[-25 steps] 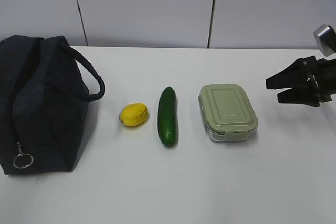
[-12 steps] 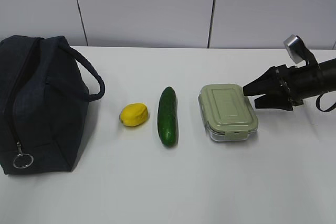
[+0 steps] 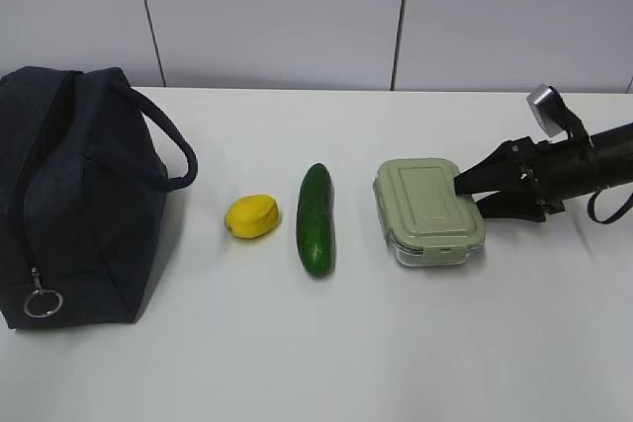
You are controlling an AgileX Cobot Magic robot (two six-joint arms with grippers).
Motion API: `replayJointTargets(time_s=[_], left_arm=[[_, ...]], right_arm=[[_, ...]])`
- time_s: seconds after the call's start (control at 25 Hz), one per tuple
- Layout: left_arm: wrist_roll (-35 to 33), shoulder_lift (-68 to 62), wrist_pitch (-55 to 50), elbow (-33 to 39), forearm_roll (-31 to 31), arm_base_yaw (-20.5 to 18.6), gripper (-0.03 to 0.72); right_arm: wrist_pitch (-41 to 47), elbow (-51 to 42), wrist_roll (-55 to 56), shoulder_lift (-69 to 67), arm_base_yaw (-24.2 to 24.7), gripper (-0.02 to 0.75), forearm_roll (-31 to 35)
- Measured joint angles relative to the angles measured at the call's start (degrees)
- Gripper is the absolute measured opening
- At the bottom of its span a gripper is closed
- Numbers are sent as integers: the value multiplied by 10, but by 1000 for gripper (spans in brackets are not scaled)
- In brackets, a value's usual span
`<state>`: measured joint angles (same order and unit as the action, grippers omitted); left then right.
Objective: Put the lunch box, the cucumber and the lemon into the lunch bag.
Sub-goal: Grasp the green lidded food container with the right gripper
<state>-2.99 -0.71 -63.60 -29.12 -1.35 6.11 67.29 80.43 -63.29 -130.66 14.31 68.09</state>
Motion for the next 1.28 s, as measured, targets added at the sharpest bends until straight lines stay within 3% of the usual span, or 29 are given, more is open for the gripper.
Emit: replayJointTargets(time_s=[0.36, 1.28], left_arm=[[0, 0, 0, 0, 0, 0, 239], [0, 0, 0, 0, 0, 0, 239]], right_arm=[[0, 0, -12, -11, -24, 601, 5], [20, 26, -9, -44, -26, 602, 11]])
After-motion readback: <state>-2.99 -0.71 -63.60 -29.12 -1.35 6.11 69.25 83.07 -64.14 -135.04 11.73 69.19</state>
